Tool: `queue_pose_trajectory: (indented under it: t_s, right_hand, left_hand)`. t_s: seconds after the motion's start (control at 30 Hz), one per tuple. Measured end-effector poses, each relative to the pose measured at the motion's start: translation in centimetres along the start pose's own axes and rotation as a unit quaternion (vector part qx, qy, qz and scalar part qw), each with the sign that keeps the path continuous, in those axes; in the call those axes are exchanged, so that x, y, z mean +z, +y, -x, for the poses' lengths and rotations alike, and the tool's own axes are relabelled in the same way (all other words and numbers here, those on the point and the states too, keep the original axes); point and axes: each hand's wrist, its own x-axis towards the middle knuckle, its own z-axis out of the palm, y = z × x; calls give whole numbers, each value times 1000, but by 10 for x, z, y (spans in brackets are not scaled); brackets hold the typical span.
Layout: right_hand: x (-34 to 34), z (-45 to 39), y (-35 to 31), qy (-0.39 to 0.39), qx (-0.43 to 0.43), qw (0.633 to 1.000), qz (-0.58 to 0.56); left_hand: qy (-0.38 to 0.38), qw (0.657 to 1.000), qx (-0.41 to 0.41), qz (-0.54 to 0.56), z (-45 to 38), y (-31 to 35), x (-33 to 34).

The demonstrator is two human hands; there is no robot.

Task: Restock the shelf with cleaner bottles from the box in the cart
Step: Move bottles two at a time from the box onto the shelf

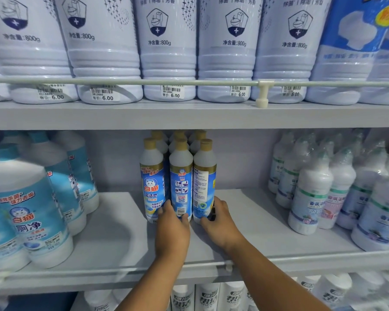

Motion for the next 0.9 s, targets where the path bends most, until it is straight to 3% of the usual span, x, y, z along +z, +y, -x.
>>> queue_pose_trajectory:
  t_s: [0.27,0.9]
  right_hand:
    - [-4,-2,4,3,27,999,-43]
    - [1,-10,15,16,13,1000,-9]
  left_hand:
    - [3,999,-17,39,-3,-5,2]
    - [8,1000,16,23,-4,-13,6]
